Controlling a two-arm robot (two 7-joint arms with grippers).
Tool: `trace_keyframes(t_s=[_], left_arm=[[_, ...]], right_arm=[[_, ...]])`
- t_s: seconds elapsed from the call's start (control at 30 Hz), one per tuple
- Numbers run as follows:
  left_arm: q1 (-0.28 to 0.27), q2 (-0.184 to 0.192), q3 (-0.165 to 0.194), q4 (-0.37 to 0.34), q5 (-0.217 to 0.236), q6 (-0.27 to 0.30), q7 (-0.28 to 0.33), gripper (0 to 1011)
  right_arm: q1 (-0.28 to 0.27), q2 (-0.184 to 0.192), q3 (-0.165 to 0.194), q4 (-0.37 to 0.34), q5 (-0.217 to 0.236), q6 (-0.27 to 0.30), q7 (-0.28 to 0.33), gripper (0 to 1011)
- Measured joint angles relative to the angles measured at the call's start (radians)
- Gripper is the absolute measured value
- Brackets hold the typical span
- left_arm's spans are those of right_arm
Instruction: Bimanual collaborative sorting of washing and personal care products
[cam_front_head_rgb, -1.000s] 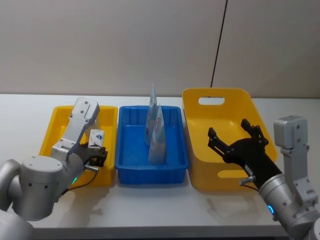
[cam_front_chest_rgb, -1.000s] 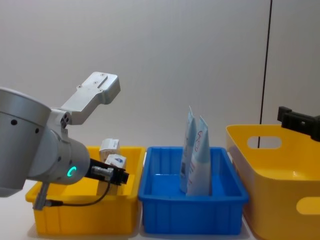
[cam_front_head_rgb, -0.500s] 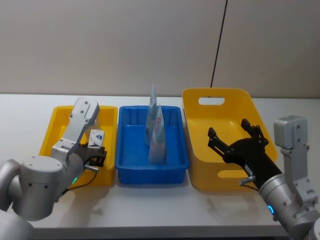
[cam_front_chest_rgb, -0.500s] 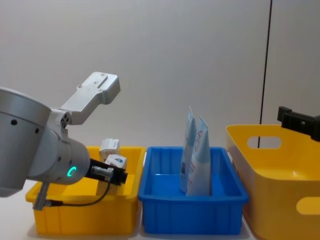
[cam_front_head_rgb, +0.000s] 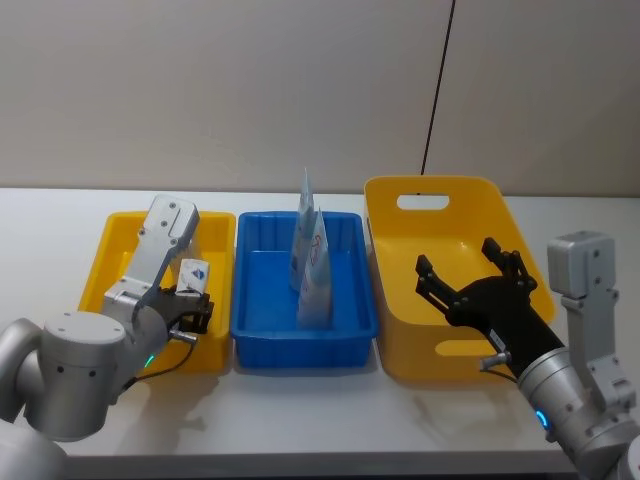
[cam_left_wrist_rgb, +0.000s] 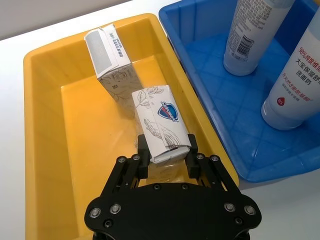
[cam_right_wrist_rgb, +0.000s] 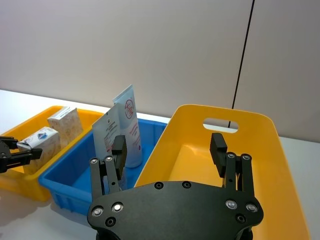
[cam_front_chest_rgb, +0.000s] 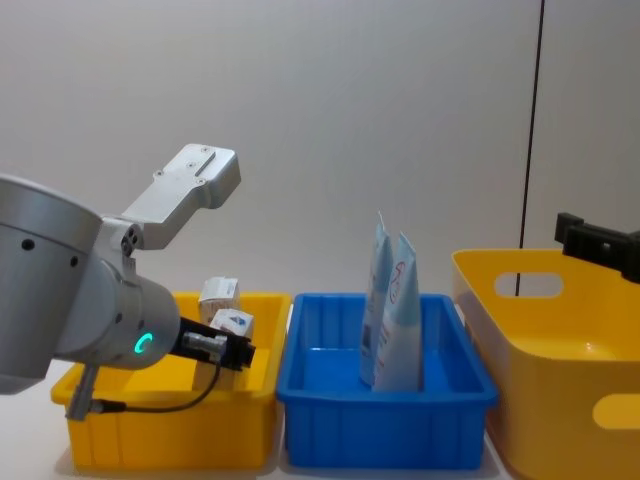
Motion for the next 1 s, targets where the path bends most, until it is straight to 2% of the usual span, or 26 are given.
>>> trace_keyframes(t_s=[1.0], left_arm=[[-0.001,0.002,0.000,0.000,0.000,0.000,-0.006,382]], right_arm=[[0.000,0.000,0.000,0.000,0.000,0.000,0.000,1002]])
